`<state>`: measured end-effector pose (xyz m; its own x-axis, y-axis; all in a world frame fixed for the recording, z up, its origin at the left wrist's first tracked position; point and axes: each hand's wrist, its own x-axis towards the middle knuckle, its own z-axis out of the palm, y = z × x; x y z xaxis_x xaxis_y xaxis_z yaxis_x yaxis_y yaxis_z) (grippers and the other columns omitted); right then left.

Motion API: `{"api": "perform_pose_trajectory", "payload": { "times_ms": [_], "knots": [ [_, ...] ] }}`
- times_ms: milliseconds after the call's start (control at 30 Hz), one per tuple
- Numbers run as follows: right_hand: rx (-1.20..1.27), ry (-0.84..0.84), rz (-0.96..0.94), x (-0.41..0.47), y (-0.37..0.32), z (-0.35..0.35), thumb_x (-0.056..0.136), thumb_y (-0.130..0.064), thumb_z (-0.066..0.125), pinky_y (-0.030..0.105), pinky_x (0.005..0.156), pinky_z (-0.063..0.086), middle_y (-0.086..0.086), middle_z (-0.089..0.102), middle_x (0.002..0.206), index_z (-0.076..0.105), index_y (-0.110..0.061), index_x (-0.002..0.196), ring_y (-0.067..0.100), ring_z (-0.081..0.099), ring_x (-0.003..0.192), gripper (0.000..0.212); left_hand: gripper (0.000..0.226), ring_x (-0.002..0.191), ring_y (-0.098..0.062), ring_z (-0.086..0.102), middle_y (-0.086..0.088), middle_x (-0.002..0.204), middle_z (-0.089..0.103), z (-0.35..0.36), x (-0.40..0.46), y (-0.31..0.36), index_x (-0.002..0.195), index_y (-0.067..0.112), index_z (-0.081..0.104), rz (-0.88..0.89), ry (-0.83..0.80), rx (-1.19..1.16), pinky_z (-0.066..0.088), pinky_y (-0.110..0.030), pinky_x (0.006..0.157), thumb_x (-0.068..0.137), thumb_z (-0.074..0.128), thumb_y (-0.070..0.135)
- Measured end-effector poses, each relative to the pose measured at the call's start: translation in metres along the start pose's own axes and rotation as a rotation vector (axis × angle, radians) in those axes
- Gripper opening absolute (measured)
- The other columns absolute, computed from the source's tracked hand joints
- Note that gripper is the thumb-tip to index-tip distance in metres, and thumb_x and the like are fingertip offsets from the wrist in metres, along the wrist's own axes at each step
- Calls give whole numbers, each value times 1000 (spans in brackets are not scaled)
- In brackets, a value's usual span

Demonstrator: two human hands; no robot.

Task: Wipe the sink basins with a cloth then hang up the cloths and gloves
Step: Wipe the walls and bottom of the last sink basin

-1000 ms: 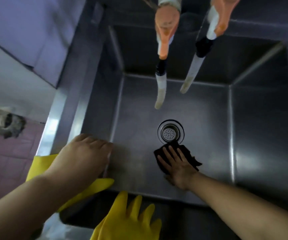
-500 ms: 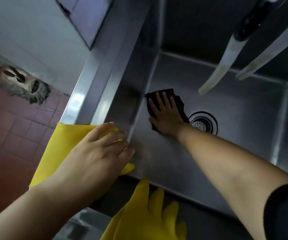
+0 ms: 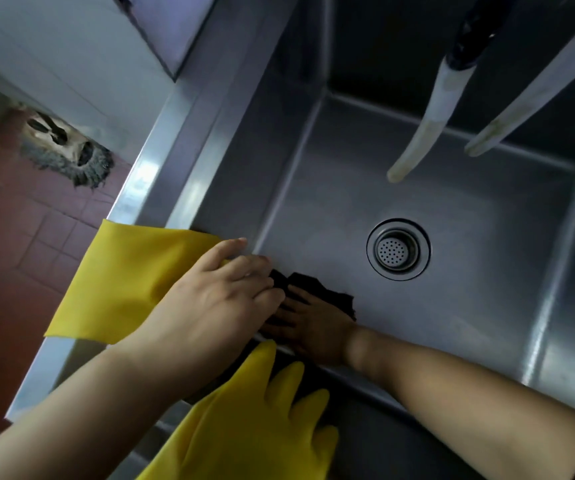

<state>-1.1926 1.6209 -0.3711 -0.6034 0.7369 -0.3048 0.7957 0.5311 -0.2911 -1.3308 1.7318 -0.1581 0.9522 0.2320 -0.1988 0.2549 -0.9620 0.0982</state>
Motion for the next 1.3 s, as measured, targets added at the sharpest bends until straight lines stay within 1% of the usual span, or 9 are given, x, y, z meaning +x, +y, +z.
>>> {"api": "perform_pose_trajectory", "payload": {
  "times_ms": [67,233,400,500,633,833,1000,1167,1300],
  "knots": [
    [-22,-41,7,-28,-5,12,98,-41,38,54,115,-5,2,7,159,17,-30,150,28,-4,145,58,36,115,-22,59,0,107,70,1,6,7,104,16,71,-5,2,-25,32,-44,105,88,39,18],
    [-52,8,94,-121,-2,31,88,-46,43,50,114,17,-1,39,148,43,-32,139,24,32,139,53,36,111,-21,62,-1,102,71,5,20,21,97,16,72,21,25,-51,31,-39,105,85,39,14],
    [-19,26,413,-171,40,28,68,-45,71,50,113,20,8,46,143,52,-26,134,33,41,132,72,38,112,-21,61,0,105,71,11,29,28,102,18,72,62,23,-86,41,-40,103,83,39,15],
    [30,67,701,-188,73,23,75,-42,73,47,114,10,13,35,149,37,-22,143,34,27,139,79,41,109,-21,62,1,101,71,17,32,31,104,19,71,96,22,-111,43,-39,100,79,39,13],
    [83,43,1191,-212,88,33,94,-51,37,40,112,-17,7,-11,158,-6,-25,149,25,-15,144,74,39,105,-22,64,0,97,72,23,31,33,100,17,72,156,45,-123,38,-38,98,77,42,12],
    [482,-12,1669,-175,33,38,92,-59,32,54,112,-12,17,-20,155,-13,-14,149,37,-21,141,86,37,107,-21,64,0,101,72,22,27,30,100,17,73,167,54,-164,43,-38,99,80,43,14],
    [839,-119,1645,-113,-39,49,81,-70,38,60,106,-17,18,-41,145,-32,-14,141,40,-38,131,108,38,102,-20,66,1,99,73,15,28,31,98,18,75,173,75,-208,38,-31,96,77,44,15],
    [901,-192,1537,-105,-64,57,80,-72,32,58,101,-26,7,-71,102,-51,-16,117,30,-65,98,106,37,102,-19,66,3,100,72,15,35,29,100,19,74,229,69,-213,48,-32,92,73,49,13],
    [891,-161,1599,-132,-44,52,83,-72,30,58,103,-23,10,-60,126,-43,-18,131,36,-47,126,103,36,104,-21,65,1,102,72,16,43,28,104,17,73,271,72,-191,49,-36,92,71,64,6]
  ]
}}
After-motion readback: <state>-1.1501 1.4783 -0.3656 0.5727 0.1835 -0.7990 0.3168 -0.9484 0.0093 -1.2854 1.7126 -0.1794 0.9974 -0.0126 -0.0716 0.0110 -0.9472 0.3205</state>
